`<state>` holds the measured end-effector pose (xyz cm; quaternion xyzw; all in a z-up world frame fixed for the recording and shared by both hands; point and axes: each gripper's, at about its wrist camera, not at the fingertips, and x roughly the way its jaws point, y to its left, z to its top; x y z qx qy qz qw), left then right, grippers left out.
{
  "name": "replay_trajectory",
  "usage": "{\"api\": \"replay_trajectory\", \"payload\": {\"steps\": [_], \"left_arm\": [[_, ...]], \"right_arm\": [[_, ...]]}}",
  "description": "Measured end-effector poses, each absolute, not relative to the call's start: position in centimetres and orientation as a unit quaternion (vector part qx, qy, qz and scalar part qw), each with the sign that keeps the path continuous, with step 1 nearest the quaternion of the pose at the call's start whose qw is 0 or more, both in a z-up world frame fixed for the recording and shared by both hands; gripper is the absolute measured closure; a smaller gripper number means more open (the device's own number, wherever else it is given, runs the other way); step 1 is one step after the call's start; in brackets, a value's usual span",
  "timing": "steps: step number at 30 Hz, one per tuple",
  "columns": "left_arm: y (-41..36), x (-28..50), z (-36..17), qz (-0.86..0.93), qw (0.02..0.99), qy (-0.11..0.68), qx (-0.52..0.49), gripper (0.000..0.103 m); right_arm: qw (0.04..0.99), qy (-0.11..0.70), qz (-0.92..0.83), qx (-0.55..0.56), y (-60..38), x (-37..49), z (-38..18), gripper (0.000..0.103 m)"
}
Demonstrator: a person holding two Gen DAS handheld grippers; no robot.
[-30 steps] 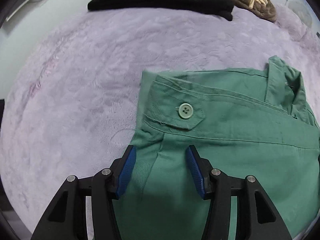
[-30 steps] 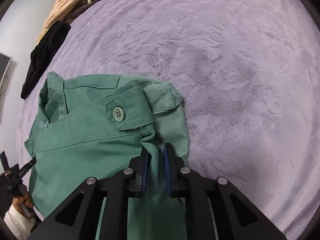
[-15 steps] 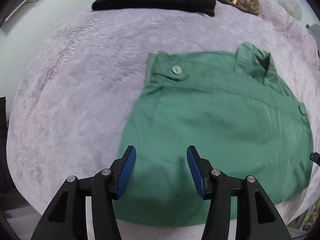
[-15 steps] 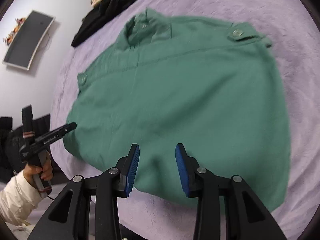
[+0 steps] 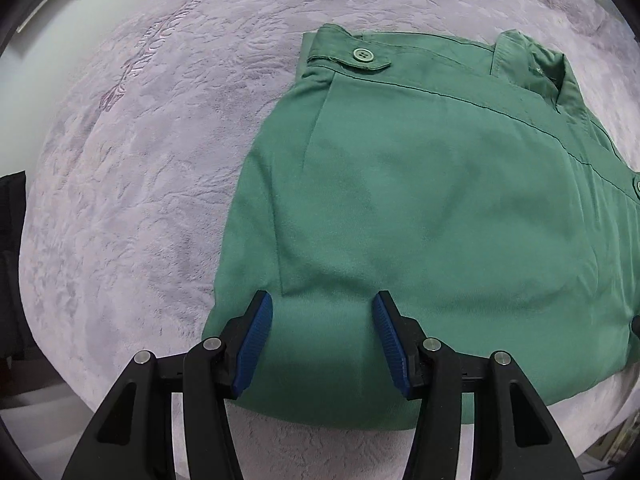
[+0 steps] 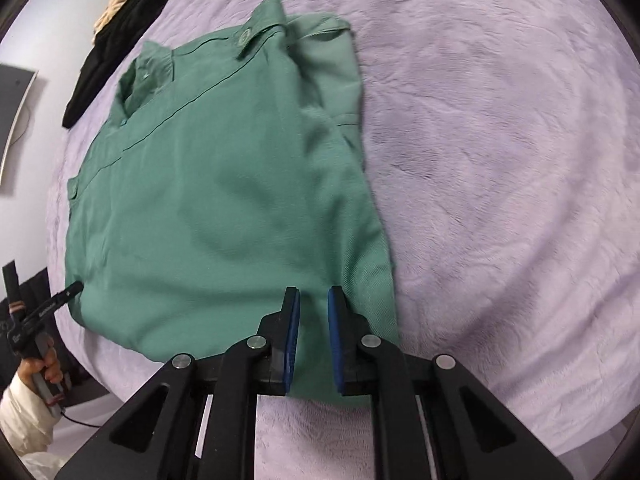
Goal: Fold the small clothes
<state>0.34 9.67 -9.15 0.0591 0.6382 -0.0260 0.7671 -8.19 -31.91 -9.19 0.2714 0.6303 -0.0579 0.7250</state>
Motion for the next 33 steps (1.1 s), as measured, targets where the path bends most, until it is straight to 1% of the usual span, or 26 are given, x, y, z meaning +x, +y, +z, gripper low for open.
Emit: {"api": "replay_trajectory", "payload": {"steps": [1, 5, 9, 10, 13, 18, 20, 24, 26, 28, 30, 31, 32, 33], "left_arm": [[10.1, 0.2, -9.1, -0.043, 0.761, 0.647, 0.021, 0.048], [11.4, -0.2, -8.9, -0.054, 0.759, 0.649, 0.012, 0.048], [12.0, -0.2, -9.2, -0.079, 0.755, 0.651, 0.016, 0.048], [12.0, -0.3, -9.2, -0.086, 0.754, 0.652, 0.019, 0.048], [12.9, 0.4, -9.7, -0.108, 0.748, 0.654, 0.023, 0.048], [14.3, 1.2, -9.5, -0.151, 0.741, 0.654, 0.023, 0.048], [15.1, 1.8, -9.4, -0.163, 0.739, 0.653, 0.027, 0.048], [16.6, 2.3, -8.7, -0.180, 0.742, 0.646, 0.028, 0.048], [17.6, 2.5, -8.4, -0.182, 0.744, 0.642, 0.028, 0.048], [18.1, 2.5, -8.0, -0.173, 0.752, 0.636, 0.036, 0.048], [18.8, 1.9, -8.8, -0.154, 0.755, 0.635, 0.054, 0.048], [19.6, 2.1, -10.0, -0.152, 0.747, 0.645, 0.052, 0.048], [20.2, 1.8, -10.9, -0.152, 0.739, 0.655, 0.041, 0.037], [21.0, 1.9, -11.6, -0.148, 0.735, 0.661, 0.028, 0.032]], "right_arm": [[0.724, 0.630, -0.066, 0.272, -31.8, -8.3, -8.9, 0.085], [0.724, 0.631, -0.091, 0.264, -29.9, -8.0, -8.1, 0.082], [0.731, 0.611, -0.111, 0.283, -27.3, -7.9, -6.8, 0.082], [0.734, 0.605, -0.114, 0.287, -26.5, -8.0, -6.4, 0.080], [0.738, 0.594, -0.116, 0.299, -23.5, -7.6, -5.7, 0.072], [0.733, 0.593, -0.093, 0.320, -18.4, -6.5, -5.7, 0.069], [0.729, 0.595, -0.081, 0.330, -16.6, -6.2, -5.9, 0.062], [0.723, 0.601, -0.060, 0.335, -12.9, -5.0, -6.5, 0.061], [0.721, 0.603, -0.052, 0.338, -11.5, -4.7, -6.6, 0.058], [0.720, 0.608, -0.042, 0.331, -10.1, -4.2, -6.8, 0.057], [0.718, 0.614, -0.038, 0.326, -9.2, -4.1, -7.0, 0.057], [0.716, 0.616, -0.037, 0.325, -8.9, -4.1, -7.1, 0.057], [0.715, 0.619, -0.037, 0.325, -8.6, -4.1, -7.2, 0.055], [0.713, 0.620, -0.036, 0.325, -8.4, -4.1, -7.2, 0.055]]}}
